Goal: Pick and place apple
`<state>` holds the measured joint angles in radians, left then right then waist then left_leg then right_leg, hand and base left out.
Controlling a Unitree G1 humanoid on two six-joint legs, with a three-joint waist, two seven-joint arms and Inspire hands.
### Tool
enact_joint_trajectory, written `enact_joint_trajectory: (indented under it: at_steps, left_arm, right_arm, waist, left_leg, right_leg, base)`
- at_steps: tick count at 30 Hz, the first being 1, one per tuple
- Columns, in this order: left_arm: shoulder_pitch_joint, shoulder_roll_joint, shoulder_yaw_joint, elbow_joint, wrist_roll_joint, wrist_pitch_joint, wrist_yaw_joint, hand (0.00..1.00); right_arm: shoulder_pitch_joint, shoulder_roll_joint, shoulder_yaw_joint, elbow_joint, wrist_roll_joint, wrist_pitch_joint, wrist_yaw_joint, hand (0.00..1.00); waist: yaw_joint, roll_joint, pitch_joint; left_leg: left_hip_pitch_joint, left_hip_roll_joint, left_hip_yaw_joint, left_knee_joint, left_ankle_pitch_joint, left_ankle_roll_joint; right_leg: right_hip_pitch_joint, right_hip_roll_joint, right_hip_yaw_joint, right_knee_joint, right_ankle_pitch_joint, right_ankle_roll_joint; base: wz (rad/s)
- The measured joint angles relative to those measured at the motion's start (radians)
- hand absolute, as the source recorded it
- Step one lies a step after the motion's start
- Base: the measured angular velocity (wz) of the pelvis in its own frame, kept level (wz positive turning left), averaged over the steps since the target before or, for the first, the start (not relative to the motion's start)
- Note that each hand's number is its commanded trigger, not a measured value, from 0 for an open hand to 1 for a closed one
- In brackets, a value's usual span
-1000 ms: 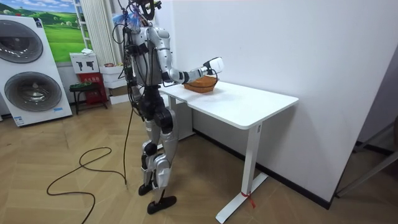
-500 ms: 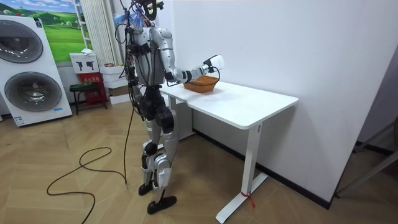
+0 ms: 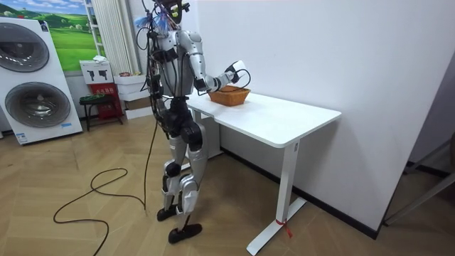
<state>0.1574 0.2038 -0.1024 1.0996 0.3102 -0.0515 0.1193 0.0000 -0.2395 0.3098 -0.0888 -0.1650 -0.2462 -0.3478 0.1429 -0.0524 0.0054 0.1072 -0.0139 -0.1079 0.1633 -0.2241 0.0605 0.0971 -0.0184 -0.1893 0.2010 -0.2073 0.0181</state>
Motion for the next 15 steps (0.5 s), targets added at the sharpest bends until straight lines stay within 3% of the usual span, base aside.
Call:
enact_joint_trajectory:
  at_steps: [1, 2, 3, 4, 5, 6, 7, 8, 9, 11, 15]
  left_arm:
    - [0.000, 0.004, 0.002, 0.000, 0.004, 0.001, 0.001, 0.00]
    - [0.002, 0.010, 0.008, 0.001, 0.013, 0.002, 0.003, 0.00]
    - [0.010, 0.002, 0.014, 0.009, 0.016, 0.008, 0.004, 0.00]
    - [0.009, 0.002, 0.014, 0.010, 0.016, 0.008, 0.003, 0.00]
    - [-0.002, 0.002, 0.007, 0.009, 0.016, 0.008, 0.003, 0.00]
    - [-0.018, 0.005, -0.002, 0.009, 0.017, 0.008, 0.003, 0.00]
    - [-0.023, 0.006, -0.005, 0.009, 0.018, 0.008, 0.004, 0.00]
    - [-0.031, 0.010, -0.025, 0.014, 0.021, 0.014, 0.004, 0.00]
    - [-0.036, 0.010, -0.033, 0.019, 0.032, 0.020, 0.004, 0.00]
    - [-0.030, 0.008, -0.037, 0.024, 0.041, 0.029, 0.000, 0.00]
    - [-0.029, 0.004, -0.036, 0.024, 0.048, 0.037, -0.016, 0.00]
  right_arm:
    - [-0.002, 0.000, 0.005, -0.001, -0.002, 0.000, 0.003, 0.00]
    - [-0.026, -0.001, 0.028, -0.003, -0.001, 0.003, 0.006, 0.00]
    - [-0.038, -0.004, 0.049, -0.003, -0.001, 0.007, 0.001, 0.00]
    - [-0.037, 0.000, 0.055, -0.002, -0.001, 0.009, -0.002, 0.00]
    - [-0.037, -0.004, 0.054, -0.003, 0.000, 0.010, -0.001, 0.00]
    - [-0.038, -0.004, 0.050, -0.003, 0.000, 0.017, 0.003, 0.00]
    - [-0.041, -0.010, 0.049, -0.004, -0.002, 0.019, 0.008, 0.00]
    - [-0.051, -0.004, 0.050, -0.004, -0.003, 0.021, 0.027, 0.00]
    - [-0.057, 0.001, 0.054, -0.004, -0.002, 0.021, 0.047, 0.00]
    - [-0.067, 0.000, 0.056, -0.012, -0.002, 0.020, 0.060, 0.00]
    - [-0.067, -0.007, 0.060, -0.011, -0.003, 0.025, 0.060, 0.00]
  waist:
    - [0.001, -0.004, 0.0004]
    - [0.010, -0.011, 0.0021]
    - [-0.012, -0.003, 0.0039]
    - [-0.021, -0.006, 0.0047]
    - [-0.031, -0.007, 0.0051]
    - [-0.028, -0.016, 0.0025]
    - [-0.025, -0.019, 0.0014]
    - [-0.009, -0.016, 0.0080]
    - [0.006, -0.019, 0.0060]
    - [0.009, -0.019, 0.0061]
    - [0.000, -0.003, 0.0052]
  left_leg:
    - [0.001, 0.001, -0.027, 0.001, 0.000, 0.000]
    - [-0.004, 0.001, -0.036, 0.005, -0.006, -0.009]
    - [-0.024, 0.013, -0.012, 0.029, -0.019, -0.054]
    - [-0.031, 0.017, 0.034, 0.037, -0.022, -0.075]
    - [-0.049, 0.035, 0.129, 0.004, -0.007, -0.081]
    - [-0.059, 0.037, 0.179, -0.011, 0.027, -0.046]
    - [-0.054, 0.034, 0.178, -0.014, 0.033, -0.042]
    - [-0.048, 0.033, 0.170, -0.013, 0.034, -0.041]
    - [-0.043, 0.031, 0.147, -0.012, 0.034, -0.041]
    - [-0.045, 0.024, 0.128, -0.012, 0.033, -0.041]
    - [-0.049, 0.020, 0.141, -0.015, 0.034, -0.041]
  right_leg:
    - [-0.003, 0.010, 0.019, -0.034, -0.001, -0.003]
    - [-0.017, 0.019, 0.054, -0.122, 0.056, -0.037]
    - [-0.011, 0.017, 0.027, -0.090, 0.072, -0.037]
    - [-0.008, 0.011, 0.026, -0.083, 0.071, -0.037]
    - [0.000, 0.008, 0.049, -0.083, 0.071, -0.036]
    - [0.001, 0.001, 0.076, -0.083, 0.063, -0.025]
    - [-0.001, 0.000, 0.077, -0.081, 0.061, -0.021]
    - [-0.013, 0.001, 0.075, -0.066, 0.054, -0.010]
    - [-0.017, 0.004, 0.072, -0.067, 0.051, -0.005]
    - [-0.013, -0.001, 0.053, -0.067, 0.054, -0.009]
    - [-0.007, -0.005, 0.050, -0.065, 0.054, -0.009]
  base:
    - [-0.38]
    - [-0.22]
    - [-0.05]
    - [0.47]
    - [0.63]
    - [0.60]
    - [0.34]
    - [0.00]
    - [-0.13]
    - [-0.01]
    - [0.03]
